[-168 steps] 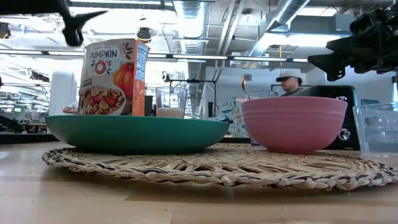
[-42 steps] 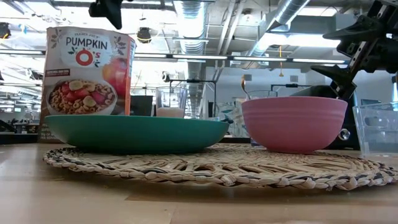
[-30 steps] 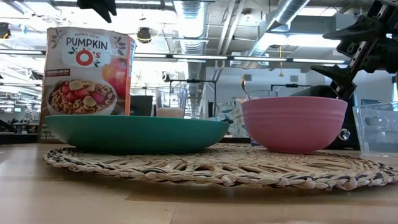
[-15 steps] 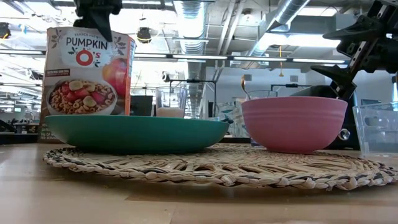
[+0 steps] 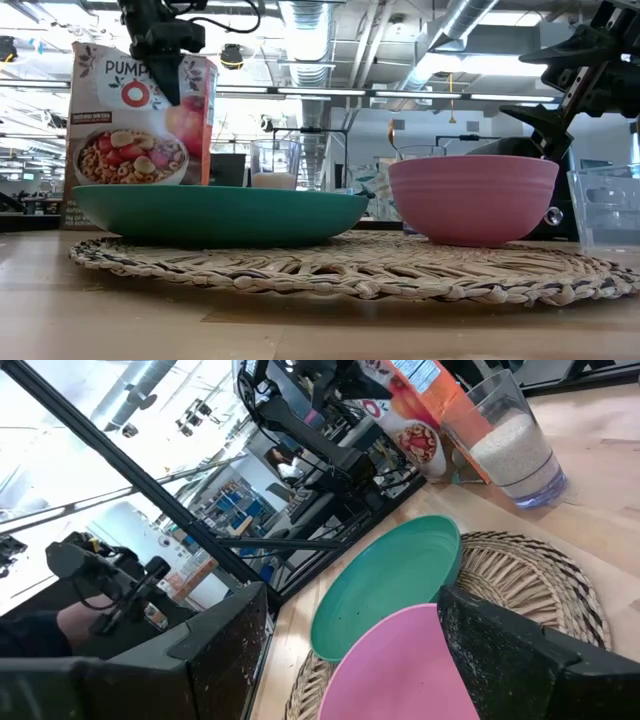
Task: Arrange a breakfast setting
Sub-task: Pour the cereals from the box into the pink bowl
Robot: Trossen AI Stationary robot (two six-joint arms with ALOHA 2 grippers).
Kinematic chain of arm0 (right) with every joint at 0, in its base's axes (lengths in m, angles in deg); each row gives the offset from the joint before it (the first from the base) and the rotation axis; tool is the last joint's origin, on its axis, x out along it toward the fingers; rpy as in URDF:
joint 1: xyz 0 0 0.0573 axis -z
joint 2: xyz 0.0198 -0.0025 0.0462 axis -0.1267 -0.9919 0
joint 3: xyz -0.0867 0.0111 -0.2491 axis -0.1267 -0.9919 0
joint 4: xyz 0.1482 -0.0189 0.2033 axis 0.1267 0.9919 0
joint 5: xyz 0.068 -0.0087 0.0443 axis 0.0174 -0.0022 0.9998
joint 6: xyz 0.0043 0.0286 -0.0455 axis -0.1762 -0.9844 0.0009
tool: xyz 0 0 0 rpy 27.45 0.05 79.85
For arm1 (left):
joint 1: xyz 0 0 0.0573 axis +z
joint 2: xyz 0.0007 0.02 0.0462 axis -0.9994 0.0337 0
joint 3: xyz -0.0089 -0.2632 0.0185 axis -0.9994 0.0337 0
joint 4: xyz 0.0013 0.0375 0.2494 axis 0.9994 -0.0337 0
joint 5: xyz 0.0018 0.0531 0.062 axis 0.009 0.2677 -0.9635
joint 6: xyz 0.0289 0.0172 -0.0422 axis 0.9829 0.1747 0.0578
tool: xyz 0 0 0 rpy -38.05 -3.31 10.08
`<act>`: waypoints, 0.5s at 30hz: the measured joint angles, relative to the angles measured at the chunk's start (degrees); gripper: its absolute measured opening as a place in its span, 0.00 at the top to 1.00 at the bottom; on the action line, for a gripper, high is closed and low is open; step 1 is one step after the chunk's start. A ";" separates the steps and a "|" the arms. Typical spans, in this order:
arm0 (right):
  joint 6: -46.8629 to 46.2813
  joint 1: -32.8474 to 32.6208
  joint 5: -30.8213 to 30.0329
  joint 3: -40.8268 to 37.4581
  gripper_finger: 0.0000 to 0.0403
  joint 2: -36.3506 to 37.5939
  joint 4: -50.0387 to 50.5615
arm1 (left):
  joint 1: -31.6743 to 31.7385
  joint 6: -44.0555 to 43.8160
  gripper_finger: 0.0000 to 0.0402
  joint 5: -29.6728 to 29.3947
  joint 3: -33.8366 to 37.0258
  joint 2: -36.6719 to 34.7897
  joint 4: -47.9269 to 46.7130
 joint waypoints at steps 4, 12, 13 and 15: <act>0.05 0.00 0.00 0.00 0.21 0.00 0.00 | 0.02 0.86 0.99 -2.96 0.02 0.12 0.35; 0.13 0.00 -0.01 0.00 0.21 0.00 0.00 | -1.59 1.41 1.00 6.39 -2.07 0.00 -2.32; 0.13 0.00 -0.01 0.00 0.21 0.00 0.00 | -1.83 1.34 1.00 8.37 -2.95 -0.02 -3.26; 0.13 0.00 -0.01 0.00 0.21 0.01 0.00 | -2.28 0.99 1.00 12.54 -5.01 -0.05 -5.12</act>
